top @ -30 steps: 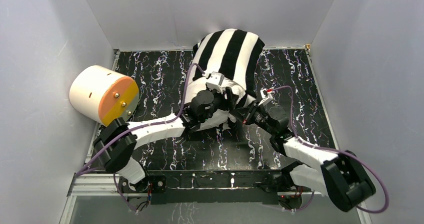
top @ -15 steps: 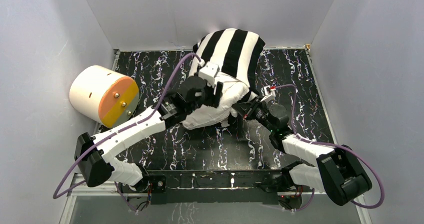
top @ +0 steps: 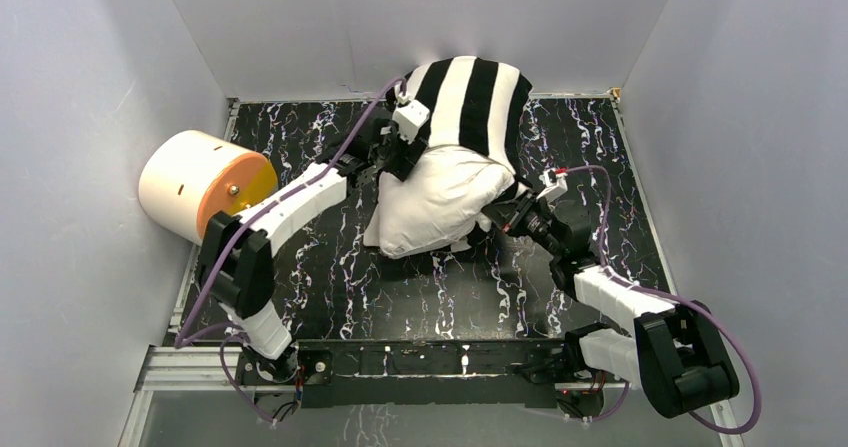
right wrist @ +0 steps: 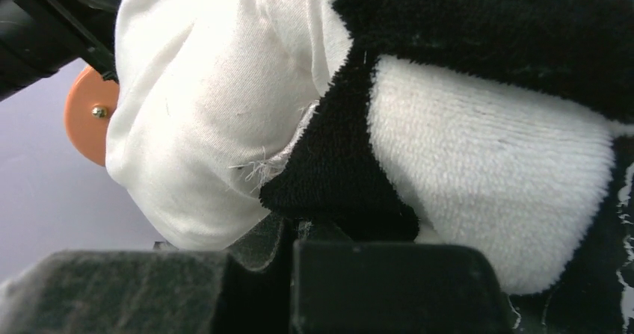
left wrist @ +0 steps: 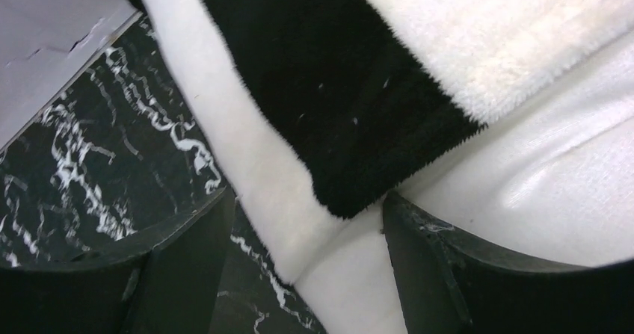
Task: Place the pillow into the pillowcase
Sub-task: Stuff the pillow into the pillowcase.
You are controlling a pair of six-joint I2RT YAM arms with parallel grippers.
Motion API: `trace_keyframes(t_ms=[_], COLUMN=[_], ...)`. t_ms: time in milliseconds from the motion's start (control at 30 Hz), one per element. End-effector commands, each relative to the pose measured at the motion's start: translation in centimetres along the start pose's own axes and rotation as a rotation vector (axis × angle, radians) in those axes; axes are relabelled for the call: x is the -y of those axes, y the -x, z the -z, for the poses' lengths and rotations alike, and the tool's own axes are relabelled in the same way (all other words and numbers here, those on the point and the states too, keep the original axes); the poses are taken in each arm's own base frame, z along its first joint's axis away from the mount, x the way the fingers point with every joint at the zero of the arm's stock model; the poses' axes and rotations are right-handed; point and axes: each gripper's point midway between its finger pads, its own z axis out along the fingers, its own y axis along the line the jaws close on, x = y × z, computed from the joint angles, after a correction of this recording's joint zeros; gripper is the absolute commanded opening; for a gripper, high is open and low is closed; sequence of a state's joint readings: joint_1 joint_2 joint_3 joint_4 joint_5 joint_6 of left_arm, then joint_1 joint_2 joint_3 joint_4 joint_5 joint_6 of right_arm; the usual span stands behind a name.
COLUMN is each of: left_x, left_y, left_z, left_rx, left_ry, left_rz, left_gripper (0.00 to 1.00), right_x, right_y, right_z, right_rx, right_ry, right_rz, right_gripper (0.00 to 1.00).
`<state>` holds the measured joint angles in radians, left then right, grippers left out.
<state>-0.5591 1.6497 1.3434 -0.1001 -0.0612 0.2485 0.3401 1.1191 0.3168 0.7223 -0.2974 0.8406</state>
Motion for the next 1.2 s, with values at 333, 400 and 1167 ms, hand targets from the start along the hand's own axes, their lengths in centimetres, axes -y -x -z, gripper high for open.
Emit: trace_keyframes(t_ms=[333, 400, 1167], left_x=[0.8, 1.4, 5.3], left_y=[3.8, 3.8, 3.3], left_z=[-4.3, -3.8, -3.3], left_rx=[0.160, 0.173, 0.151], left_ry=[-0.083, -0.107, -0.114], left_rz=[-0.117, -0.077, 0.173], left_gripper=[0.00, 0.00, 0.00], right_x=[2.3, 3.2, -3.7], right_y=[5.2, 4.4, 1.5], right_z=[-0.7, 0.3, 10.1], right_rx=[-0.003, -0.061, -0.029], right_ry=[-0.137, -0.237, -0.304], right_rz=[0.047, -0.002, -0.559], right_gripper=[0.14, 0.29, 0.96])
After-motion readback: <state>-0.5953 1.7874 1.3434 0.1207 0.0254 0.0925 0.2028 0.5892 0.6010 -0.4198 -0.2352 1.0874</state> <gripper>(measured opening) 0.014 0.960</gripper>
